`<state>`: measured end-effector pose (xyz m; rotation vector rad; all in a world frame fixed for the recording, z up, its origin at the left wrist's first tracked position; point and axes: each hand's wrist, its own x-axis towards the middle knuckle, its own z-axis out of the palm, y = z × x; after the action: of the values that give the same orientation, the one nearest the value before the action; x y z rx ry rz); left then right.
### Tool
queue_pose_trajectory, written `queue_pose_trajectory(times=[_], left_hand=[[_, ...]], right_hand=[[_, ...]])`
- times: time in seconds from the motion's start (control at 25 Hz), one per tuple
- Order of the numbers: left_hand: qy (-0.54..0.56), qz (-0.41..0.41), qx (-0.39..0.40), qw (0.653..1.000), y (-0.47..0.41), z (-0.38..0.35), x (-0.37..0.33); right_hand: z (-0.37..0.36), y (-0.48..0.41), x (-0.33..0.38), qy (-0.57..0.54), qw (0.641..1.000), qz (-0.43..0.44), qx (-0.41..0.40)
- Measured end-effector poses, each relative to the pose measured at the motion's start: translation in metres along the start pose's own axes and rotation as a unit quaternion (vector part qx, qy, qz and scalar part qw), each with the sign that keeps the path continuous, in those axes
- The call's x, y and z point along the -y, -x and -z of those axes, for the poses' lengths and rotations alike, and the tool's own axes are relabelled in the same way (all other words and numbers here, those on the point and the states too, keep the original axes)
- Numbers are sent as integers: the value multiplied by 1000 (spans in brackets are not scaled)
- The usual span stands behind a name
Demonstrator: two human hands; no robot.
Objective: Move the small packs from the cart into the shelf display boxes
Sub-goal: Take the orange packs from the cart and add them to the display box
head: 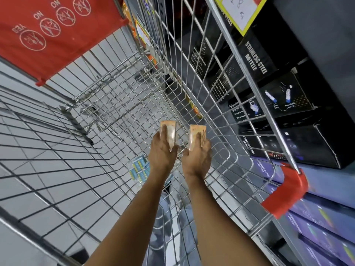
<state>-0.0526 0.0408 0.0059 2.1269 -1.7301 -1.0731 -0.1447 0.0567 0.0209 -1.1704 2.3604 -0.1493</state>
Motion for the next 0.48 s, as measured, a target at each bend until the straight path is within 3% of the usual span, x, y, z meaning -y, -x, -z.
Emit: queue_pose_trajectory(times=[0.24, 0.48], left_hand=[[61, -18, -64, 996, 7, 15, 7], [135, -54, -225, 963, 17, 87, -33]], right_hand=[[11, 7, 10, -31, 999, 37, -23], [66, 32, 51, -67, 978, 181, -85]])
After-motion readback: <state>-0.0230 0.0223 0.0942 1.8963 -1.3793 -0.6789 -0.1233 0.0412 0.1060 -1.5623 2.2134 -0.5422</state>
